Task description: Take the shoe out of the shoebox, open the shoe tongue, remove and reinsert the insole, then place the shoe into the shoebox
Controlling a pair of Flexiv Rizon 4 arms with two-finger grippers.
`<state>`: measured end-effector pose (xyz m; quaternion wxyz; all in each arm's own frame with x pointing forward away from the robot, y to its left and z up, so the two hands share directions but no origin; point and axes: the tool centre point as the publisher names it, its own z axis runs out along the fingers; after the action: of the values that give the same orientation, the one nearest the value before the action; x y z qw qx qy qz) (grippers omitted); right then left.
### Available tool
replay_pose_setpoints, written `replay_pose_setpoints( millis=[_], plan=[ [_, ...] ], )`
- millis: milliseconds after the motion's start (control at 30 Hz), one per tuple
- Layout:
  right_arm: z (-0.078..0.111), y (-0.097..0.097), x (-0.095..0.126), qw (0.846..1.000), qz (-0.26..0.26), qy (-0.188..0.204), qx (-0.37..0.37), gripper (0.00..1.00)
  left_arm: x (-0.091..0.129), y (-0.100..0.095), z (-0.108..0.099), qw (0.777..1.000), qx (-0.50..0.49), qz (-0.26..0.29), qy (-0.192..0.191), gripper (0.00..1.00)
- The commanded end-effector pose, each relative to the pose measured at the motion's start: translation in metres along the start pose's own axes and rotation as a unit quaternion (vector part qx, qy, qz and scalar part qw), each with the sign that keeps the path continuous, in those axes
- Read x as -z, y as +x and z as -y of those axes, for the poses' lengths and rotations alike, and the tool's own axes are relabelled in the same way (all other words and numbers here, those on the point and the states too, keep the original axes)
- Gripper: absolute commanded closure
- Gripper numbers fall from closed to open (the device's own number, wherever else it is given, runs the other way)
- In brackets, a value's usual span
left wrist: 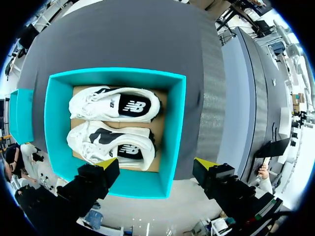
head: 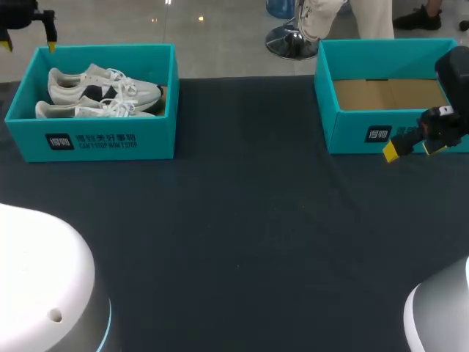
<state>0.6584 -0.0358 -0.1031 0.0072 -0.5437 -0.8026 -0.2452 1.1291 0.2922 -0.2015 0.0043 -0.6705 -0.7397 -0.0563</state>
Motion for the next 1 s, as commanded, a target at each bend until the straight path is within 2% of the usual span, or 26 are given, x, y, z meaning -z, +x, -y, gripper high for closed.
replay_pose_setpoints(
  millis=[33,67,133,200,1000],
  plan=[
    [-0.0046,-0.0002,-0.0012,1.0,0.0,0.004,-0.001,0.0,0.0213,0.0084,0.0285,0.999,-0.011,0.029,0.003,0.0],
    [-0.0046,-0.0002,-0.0012,1.0,0.0,0.004,-0.001,0.0,0.0223,0.0084,0.0313,1.0,-0.014,0.026,-0.002,0.0],
    [-0.0046,-0.0002,-0.0012,1.0,0.0,0.004,-0.001,0.0,0.0226,0.0089,0.0337,0.999,-0.022,0.034,0.011,0.0],
    [-0.0046,-0.0002,-0.0012,1.0,0.0,0.004,-0.001,0.0,0.0222,0.0095,0.0343,1.0,-0.022,0.017,0.013,0.0],
    [-0.0046,-0.0002,-0.0012,1.0,0.0,0.004,-0.001,0.0,0.0222,0.0095,0.0343,1.0,-0.022,0.017,0.013,0.0]
  ],
)
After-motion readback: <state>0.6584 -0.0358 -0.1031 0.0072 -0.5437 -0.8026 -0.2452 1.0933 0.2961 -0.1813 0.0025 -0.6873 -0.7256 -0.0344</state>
